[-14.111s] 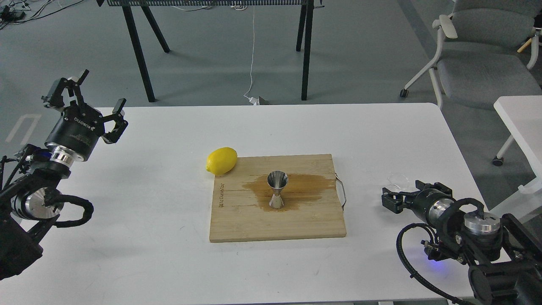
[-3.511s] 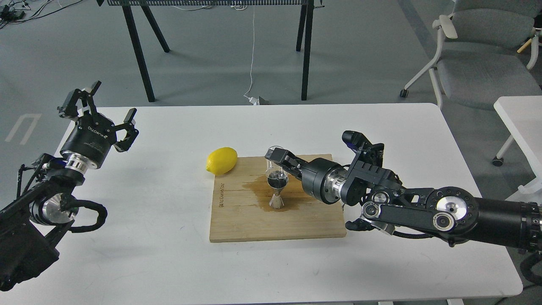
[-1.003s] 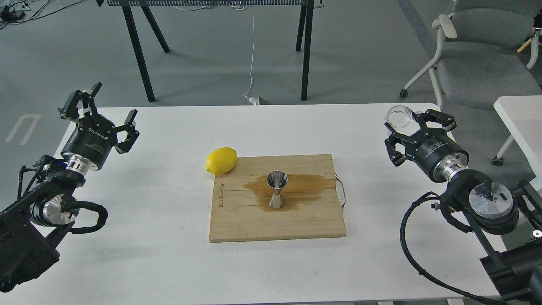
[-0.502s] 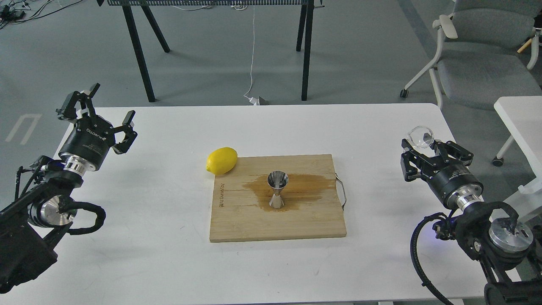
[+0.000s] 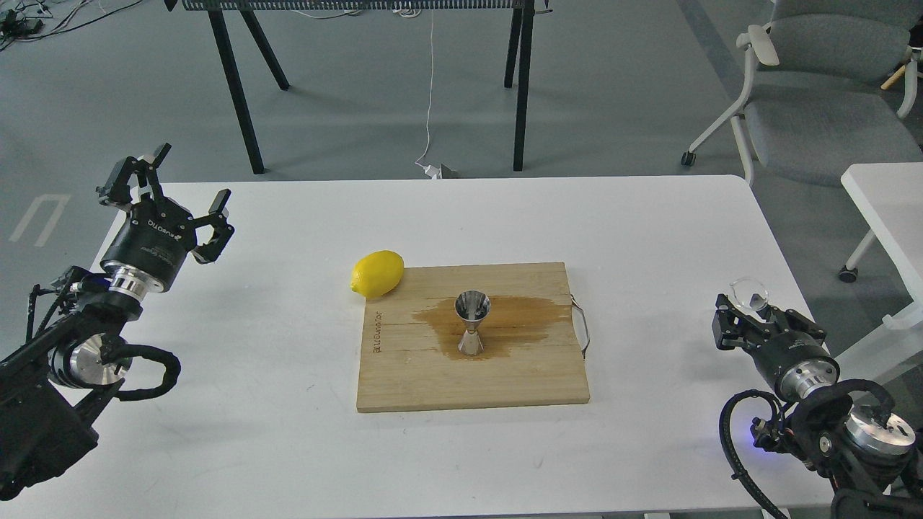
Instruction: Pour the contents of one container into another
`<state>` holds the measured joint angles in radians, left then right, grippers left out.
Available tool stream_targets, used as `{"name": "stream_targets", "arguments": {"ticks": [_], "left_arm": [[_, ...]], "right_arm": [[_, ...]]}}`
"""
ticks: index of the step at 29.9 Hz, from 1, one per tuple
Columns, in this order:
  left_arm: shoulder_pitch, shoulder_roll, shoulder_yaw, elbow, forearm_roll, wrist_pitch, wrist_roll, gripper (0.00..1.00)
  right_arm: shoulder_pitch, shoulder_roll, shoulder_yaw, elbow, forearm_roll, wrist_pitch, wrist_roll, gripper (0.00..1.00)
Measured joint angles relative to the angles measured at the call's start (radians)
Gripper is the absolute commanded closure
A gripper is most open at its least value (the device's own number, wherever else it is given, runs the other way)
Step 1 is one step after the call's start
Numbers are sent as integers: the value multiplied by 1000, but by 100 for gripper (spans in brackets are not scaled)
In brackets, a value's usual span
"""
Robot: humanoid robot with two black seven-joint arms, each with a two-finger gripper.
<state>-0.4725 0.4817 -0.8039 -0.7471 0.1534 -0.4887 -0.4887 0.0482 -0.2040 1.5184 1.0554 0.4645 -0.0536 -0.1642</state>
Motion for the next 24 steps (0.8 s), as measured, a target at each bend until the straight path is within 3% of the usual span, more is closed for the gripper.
{"name": "stream_targets", "arguments": {"ticks": [18, 24], "left_arm": [[2, -3, 0, 0, 1, 0, 0, 2], [1, -2, 0, 0, 1, 0, 0, 2]], "right_arm": [[55, 26, -78, -80, -8, -30, 8, 53], [59, 30, -92, -83, -10, -30, 9, 41]]}}
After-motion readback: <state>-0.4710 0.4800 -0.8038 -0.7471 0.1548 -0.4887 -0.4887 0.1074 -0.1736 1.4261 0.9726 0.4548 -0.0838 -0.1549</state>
